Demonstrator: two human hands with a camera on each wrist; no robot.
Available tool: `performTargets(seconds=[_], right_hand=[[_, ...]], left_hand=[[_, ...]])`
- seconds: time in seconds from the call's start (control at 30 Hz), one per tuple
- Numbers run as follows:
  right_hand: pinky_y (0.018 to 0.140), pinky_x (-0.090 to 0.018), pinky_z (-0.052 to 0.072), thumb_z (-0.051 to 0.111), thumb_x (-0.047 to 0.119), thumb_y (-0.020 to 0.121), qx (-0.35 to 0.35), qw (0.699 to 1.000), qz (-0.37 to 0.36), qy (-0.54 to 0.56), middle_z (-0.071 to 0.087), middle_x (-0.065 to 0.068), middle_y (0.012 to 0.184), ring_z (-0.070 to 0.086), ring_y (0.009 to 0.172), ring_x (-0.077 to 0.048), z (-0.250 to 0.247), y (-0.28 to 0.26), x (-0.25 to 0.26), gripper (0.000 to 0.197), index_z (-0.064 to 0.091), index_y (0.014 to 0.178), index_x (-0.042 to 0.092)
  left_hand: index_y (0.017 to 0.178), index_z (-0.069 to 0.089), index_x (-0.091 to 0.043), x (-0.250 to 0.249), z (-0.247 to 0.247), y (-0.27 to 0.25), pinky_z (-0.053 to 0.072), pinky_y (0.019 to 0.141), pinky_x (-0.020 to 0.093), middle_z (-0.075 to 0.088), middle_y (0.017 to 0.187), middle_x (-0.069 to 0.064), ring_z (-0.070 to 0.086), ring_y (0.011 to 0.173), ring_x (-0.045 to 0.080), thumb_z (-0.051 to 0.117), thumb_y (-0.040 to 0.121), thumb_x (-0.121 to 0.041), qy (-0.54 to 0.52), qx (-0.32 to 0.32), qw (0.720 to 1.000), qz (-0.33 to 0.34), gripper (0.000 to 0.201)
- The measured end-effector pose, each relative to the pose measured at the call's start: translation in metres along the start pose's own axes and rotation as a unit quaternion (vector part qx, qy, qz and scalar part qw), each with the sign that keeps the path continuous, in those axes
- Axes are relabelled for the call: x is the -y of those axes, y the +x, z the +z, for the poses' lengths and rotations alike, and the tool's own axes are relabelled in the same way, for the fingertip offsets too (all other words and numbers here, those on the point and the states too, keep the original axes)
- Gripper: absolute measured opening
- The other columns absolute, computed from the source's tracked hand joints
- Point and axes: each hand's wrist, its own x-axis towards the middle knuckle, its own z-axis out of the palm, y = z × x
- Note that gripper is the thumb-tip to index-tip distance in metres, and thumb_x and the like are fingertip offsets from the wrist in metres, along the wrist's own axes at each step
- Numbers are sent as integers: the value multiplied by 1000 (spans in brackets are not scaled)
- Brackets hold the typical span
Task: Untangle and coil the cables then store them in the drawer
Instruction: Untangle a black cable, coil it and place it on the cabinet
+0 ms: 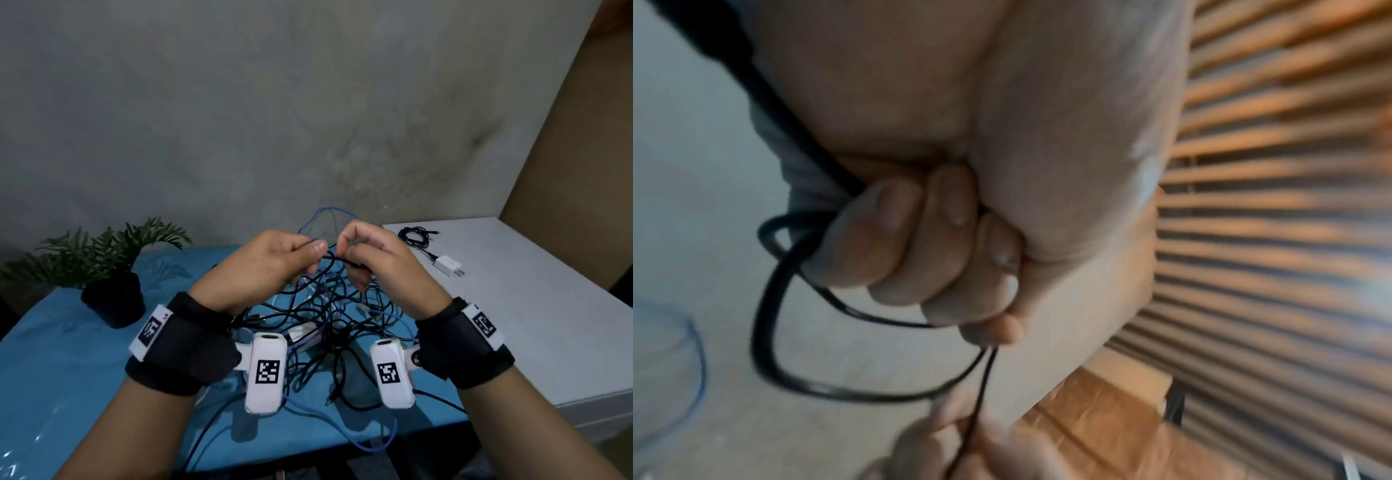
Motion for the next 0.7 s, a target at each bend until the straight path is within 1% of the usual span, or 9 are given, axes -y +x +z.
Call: performTargets(seconds=[0.07,0.13,0.23,0.33,0.43,0.5,0.6,0.67,0.7], right_hand=[[56,-30,39,51,14,102,37,999,21,-2,43,-4,63,40,55,-20,-10,4,-2,19,58,87,4],[57,-27,38,50,22,106,57,997,19,-40,41,-3,64,41,58,-19,-16,3,-7,28,62,89,3],[52,-30,24,48,25,106,50,998,22,-16,35,0,62,29,55,-16,-10,3,-22,29,63,94,3],[51,-30,26,49,28,106,29,999,7,-42,37,7,62,31,55,-13,-1,2,-31,26,65,97,9],[58,-32,35,51,28,106,14,996,-7,-88,46,2,65,42,60,-18,-1,0,-32,18,67,102,21],[65,-28,44,52,30,105,17,991,11,-131,56,1,68,54,64,-13,-4,0,-37,17,67,102,23],[73,-19,49,52,32,105,25,982,45,-183,68,13,78,65,74,0,-8,-1,-46,21,69,100,20],[70,-12,46,53,30,105,24,976,56,-208,71,9,89,65,80,3,-10,-1,-52,22,69,99,16],[71,-14,46,53,31,105,25,972,57,-226,71,5,93,65,83,0,-11,0,-54,24,69,99,15]], left_hand=[[71,52,-15,-1,-5,0,13,44,24,27,49,-6,17,44,9,50,99,-38,-157,-33,987,-14,37],[73,49,-17,-2,-13,0,14,42,22,23,48,-9,17,39,6,49,98,-39,-296,-60,953,-23,33],[79,51,-16,-6,-19,-2,35,42,21,22,46,-10,32,36,8,42,103,-36,-381,-82,920,-37,32],[100,64,-5,-12,-12,-4,54,54,23,20,42,-7,56,44,9,36,106,-33,-433,-81,897,-41,40],[129,59,7,-14,-7,-4,61,77,29,11,50,-4,67,54,10,34,105,-30,-502,-53,863,-7,51],[132,58,9,-14,-11,-5,60,78,27,12,51,-5,64,52,8,35,105,-29,-543,-34,839,18,53],[139,53,6,-9,-21,-7,56,69,21,17,52,-4,50,43,5,32,108,-29,-572,4,819,51,51],[144,47,3,-6,-24,-8,53,66,18,19,53,-4,45,39,5,26,111,-31,-566,9,822,67,52],[144,46,0,-5,-23,-8,51,64,17,18,52,-3,43,37,5,25,111,-32,-548,-6,833,68,51]])
